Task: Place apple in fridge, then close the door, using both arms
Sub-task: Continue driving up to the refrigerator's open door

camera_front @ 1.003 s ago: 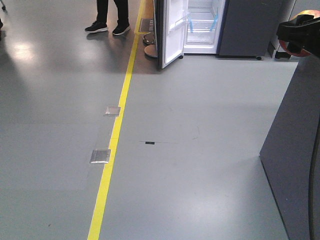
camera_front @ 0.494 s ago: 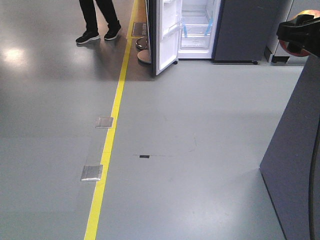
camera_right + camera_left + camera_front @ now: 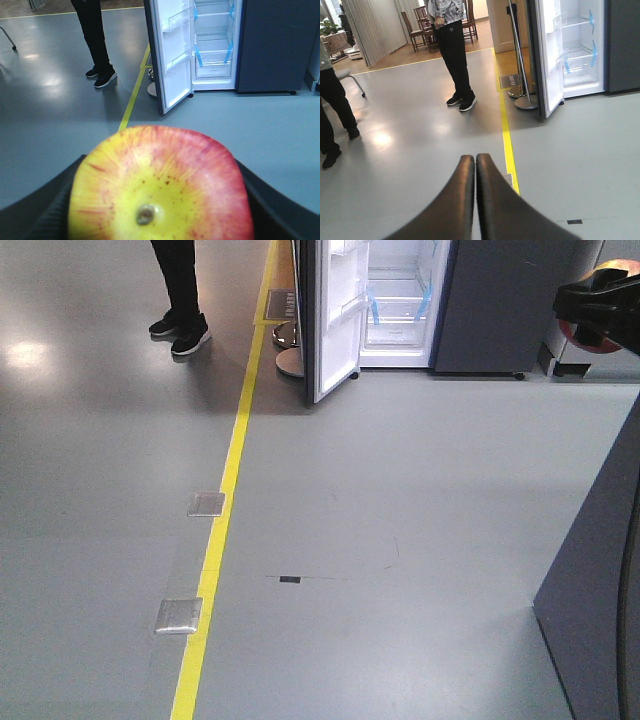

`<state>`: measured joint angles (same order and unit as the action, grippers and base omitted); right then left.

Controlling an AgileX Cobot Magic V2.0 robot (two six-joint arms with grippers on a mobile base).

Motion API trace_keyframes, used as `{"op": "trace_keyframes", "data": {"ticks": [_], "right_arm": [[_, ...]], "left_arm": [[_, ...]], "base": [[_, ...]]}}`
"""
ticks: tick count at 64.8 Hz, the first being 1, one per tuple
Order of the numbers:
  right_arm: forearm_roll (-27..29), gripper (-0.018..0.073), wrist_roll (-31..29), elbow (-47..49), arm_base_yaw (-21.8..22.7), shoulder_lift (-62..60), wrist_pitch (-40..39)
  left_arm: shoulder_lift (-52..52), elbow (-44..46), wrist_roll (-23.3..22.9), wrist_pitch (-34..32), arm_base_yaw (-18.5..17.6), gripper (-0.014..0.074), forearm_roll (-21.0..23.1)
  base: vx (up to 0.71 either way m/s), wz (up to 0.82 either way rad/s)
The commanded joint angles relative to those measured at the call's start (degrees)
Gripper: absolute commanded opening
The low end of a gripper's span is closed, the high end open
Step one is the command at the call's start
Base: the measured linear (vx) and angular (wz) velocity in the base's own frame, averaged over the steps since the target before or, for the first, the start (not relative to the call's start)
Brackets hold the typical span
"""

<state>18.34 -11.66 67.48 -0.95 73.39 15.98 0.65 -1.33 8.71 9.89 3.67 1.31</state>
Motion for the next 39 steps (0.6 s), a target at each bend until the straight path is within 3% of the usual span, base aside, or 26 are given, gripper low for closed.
{"op": "trace_keyframes", "data": {"ticks": [1,39], "right_arm": [[0.4,0.0152,-0.3,1.6,0.3,-1.7,-4.4],[0.4,0.0152,-0.3,1.6,0.3,-1.7,-4.4]], "left_arm": [[0.9,-1.4,-0.2,-4.6,-0.3,-0.0006,0.6],[0.9,-1.4,-0.2,-4.6,-0.3,-0.0006,0.6]], "base": [[0.21,0.03],[0.2,0.03]]}}
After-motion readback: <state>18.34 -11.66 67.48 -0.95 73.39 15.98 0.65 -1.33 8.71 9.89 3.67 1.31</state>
